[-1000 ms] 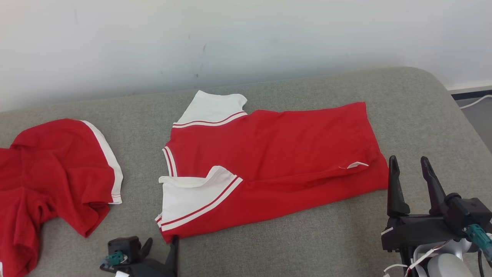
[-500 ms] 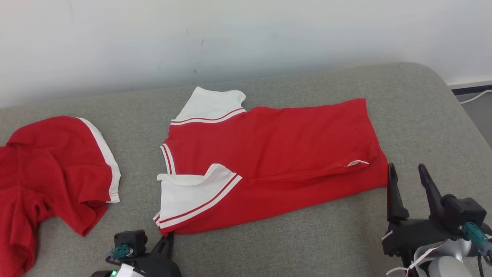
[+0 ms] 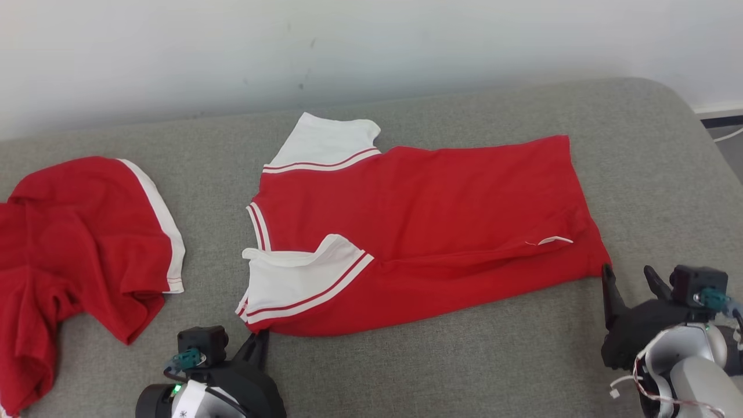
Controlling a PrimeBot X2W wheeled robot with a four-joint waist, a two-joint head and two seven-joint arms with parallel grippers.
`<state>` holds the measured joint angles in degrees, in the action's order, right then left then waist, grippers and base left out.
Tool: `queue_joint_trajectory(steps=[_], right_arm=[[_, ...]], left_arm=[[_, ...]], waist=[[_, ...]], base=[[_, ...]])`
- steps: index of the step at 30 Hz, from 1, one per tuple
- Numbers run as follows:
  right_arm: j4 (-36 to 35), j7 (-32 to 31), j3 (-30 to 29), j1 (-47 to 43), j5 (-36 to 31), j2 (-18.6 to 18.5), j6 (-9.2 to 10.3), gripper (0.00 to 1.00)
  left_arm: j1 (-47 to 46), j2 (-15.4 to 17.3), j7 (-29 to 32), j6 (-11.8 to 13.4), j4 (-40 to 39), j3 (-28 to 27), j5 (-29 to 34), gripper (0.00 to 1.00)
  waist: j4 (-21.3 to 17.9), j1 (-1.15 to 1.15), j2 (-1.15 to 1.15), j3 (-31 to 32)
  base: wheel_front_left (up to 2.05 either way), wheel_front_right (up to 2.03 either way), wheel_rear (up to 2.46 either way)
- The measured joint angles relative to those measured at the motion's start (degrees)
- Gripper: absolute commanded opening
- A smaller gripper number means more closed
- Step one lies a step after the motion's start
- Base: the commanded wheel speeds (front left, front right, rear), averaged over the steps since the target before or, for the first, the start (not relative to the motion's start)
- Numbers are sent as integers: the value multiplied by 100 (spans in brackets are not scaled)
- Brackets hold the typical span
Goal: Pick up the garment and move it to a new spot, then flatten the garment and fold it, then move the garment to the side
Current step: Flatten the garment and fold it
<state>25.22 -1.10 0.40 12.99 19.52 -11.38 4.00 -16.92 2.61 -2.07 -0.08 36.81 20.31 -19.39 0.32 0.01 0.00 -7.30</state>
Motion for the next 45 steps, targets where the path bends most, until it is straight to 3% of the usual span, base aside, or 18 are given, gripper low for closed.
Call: queue_joint_trajectory(steps=[13, 28, 29, 31, 38, 45], right_arm=[[1141, -479, -167, 757, 218, 54, 10, 100], [1825, -544, -192, 1111, 391, 163, 3, 100], [1859, -538, -196, 1138, 393, 165, 3, 95], [1919, -492, -230, 1186, 420, 178, 4, 0], [2040, -344, -244, 1285, 426, 196, -7, 0], [1768, -37, -235, 870, 424, 178, -148, 0]], left_arm=[[-288, -40, -107, -101, 144, 142, -26, 0], [-356, -68, -264, -145, 294, 227, -76, 0], [-356, -68, -285, -145, 303, 230, -77, 0], [-356, -67, -301, -145, 319, 236, -81, 0], [-361, -67, -352, -149, 341, 240, -127, 0], [-133, -18, -381, -494, 1, 0, -715, 0]], waist=[[224, 0, 0, -208], [340, -1, 0, -259], [337, -1, 0, -262], [330, -1, 0, -269], [315, -1, 0, -289], [335, 0, 0, -198]], base=[[0, 0, 0], [0, 0, 0], [0, 0, 0], [0, 0, 0], [0, 0, 0], [0, 0, 0]])
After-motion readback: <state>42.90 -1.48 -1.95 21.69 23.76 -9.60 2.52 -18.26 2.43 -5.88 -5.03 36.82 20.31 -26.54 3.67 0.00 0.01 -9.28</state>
